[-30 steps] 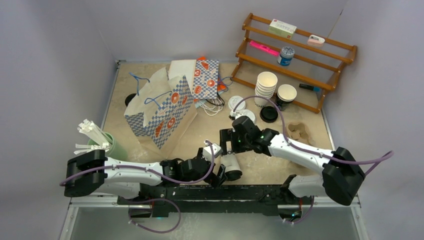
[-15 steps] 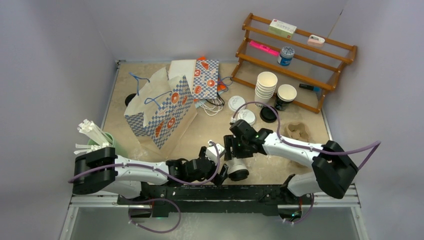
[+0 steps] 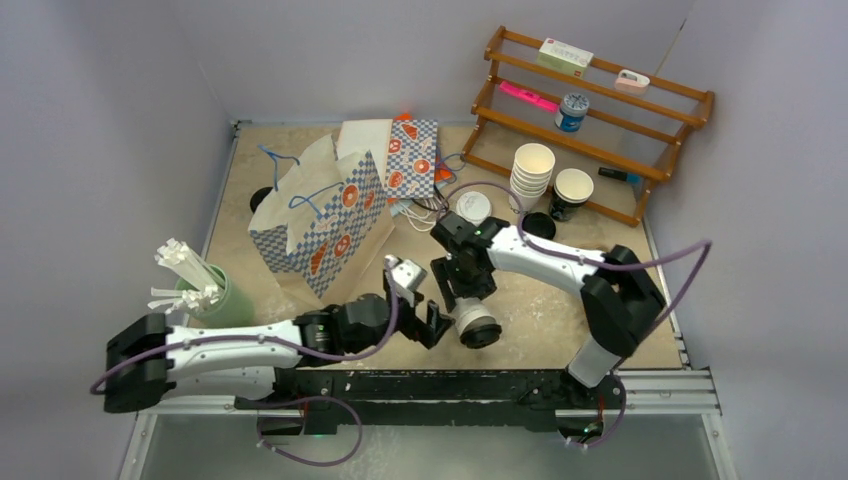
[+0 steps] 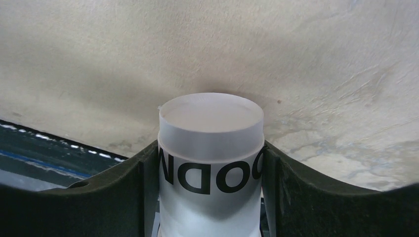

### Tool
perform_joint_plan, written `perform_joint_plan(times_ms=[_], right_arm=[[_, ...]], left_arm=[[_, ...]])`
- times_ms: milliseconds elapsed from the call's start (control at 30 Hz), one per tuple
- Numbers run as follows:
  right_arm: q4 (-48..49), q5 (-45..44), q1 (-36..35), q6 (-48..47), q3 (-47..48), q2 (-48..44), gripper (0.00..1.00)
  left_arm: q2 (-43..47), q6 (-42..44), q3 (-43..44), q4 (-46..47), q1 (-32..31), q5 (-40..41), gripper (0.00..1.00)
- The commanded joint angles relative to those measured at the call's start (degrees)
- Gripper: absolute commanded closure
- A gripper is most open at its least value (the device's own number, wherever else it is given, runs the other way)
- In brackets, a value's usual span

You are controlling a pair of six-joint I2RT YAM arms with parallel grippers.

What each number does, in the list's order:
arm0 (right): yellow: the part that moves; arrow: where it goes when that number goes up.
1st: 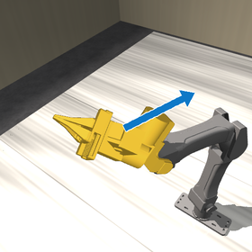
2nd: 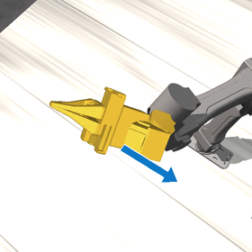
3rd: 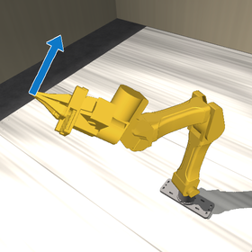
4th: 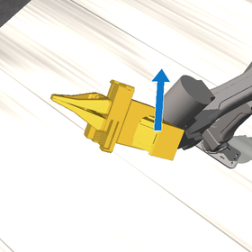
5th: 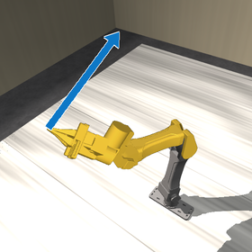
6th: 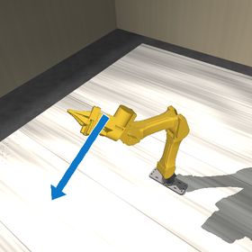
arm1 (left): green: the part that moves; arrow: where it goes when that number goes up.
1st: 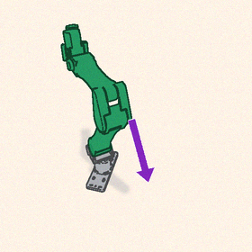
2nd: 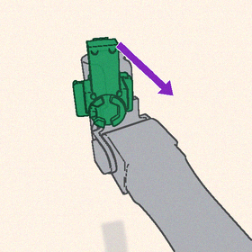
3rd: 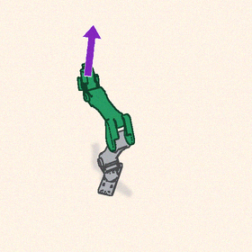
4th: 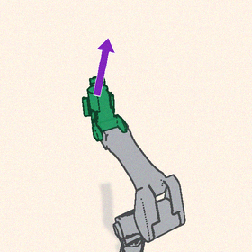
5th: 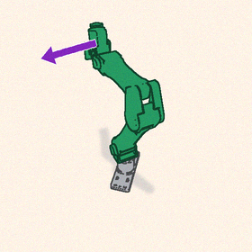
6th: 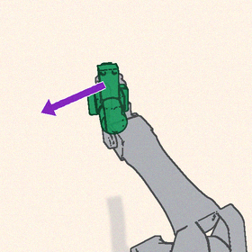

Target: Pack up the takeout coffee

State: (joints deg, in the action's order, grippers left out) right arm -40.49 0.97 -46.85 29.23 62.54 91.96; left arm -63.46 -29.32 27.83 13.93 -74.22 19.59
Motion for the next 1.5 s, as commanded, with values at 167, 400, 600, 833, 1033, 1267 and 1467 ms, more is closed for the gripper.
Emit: perform_joint_plan(times_ms=[167, 400, 600, 833, 1033, 1267, 1467], right_arm=[[-23.24, -8.52, -0.31, -9.94, 17.35, 14.06, 0.53], [-28.56, -11.17, -2.19, -11.60, 22.16, 17.56, 0.42], [-27.86, -4.62, -4.62, -13.56, 20.23, 20.03, 0.39], [-27.85, -3.22, -6.58, -14.41, 22.23, 25.41, 0.37], [-26.93, -3.42, -6.50, -12.05, 27.34, 24.85, 0.37], [-17.21, 3.73, -2.07, -7.83, 24.23, 20.10, 0.44], [-1.55, 16.69, 7.53, 1.04, 14.64, 9.58, 0.46]], left_arm=[[16.81, -0.81, -1.97, -12.11, 10.54, -4.96, 0.08], [15.61, -0.16, -0.77, -16.02, 13.20, -6.33, 0.08], [14.39, 0.14, -0.96, -15.17, 14.52, -9.14, 0.08], [14.97, 0.26, -1.58, -14.80, 14.65, -12.03, 0.08], [14.62, 0.32, -4.31, -6.64, 14.63, -19.21, 0.08], [17.33, 4.17, -4.64, -2.87, 14.63, -24.63, 0.09], [20.43, 9.70, -2.66, -5.99, 14.46, -23.13, 0.11]])
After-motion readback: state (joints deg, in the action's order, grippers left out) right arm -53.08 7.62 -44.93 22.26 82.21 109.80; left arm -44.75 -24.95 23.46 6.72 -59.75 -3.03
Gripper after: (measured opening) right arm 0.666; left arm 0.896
